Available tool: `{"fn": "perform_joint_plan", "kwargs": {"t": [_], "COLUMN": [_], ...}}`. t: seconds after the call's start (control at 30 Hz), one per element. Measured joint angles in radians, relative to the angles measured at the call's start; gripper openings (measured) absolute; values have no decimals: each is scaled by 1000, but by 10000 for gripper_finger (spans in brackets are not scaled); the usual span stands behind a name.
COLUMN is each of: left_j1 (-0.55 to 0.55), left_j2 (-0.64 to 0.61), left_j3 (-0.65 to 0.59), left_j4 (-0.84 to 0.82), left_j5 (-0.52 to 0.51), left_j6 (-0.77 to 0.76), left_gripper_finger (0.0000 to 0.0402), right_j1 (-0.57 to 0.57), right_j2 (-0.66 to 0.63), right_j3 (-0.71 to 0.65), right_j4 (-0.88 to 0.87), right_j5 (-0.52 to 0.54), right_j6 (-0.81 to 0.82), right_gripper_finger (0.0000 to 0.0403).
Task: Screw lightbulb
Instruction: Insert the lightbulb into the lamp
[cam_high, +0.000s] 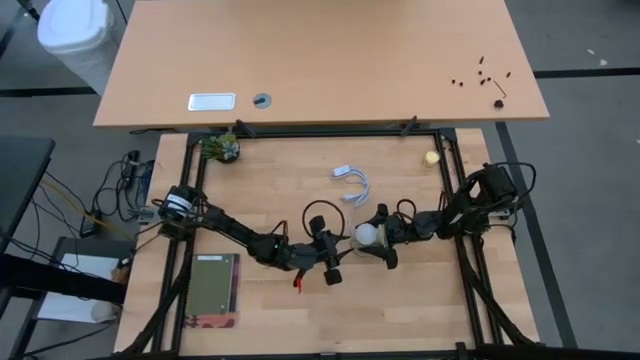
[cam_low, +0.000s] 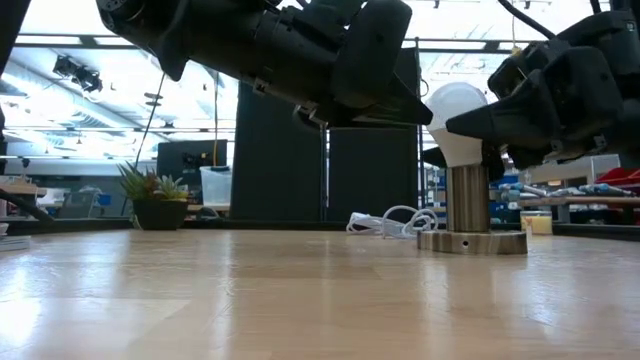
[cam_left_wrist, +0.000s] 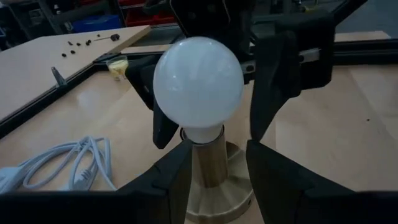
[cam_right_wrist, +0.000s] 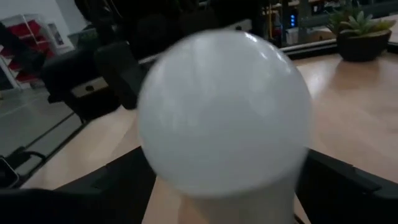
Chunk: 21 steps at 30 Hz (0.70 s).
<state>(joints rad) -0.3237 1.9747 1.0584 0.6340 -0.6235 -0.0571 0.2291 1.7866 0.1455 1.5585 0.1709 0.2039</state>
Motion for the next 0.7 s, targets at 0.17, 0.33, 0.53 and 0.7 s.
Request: {"fn": "perform_joint_plan", "kwargs": {"t": [0.17, 0.33, 0.53, 0.7], "left_j1": [0, 25, 46, 55], "left_j2": [0, 0, 0, 0], "left_j3": [0, 0, 0, 0], "left_j4": [0, -3, -4, -4], "left_j5": [2, 105, 139, 139], "left_j6": [-13, -88, -96, -77], "left_gripper_finger": [158, 158, 158, 158], "right_j1": [5, 13, 14, 6], "right_j2": [0, 0, 0, 0], "right_j3": [-34, -66, -89, -80], "right_j4": [-1, -3, -22, -112], "right_j5": [8, 8, 9, 10], "right_j6": [1, 8, 28, 13], "right_gripper_finger": [340, 334, 329, 325]}}
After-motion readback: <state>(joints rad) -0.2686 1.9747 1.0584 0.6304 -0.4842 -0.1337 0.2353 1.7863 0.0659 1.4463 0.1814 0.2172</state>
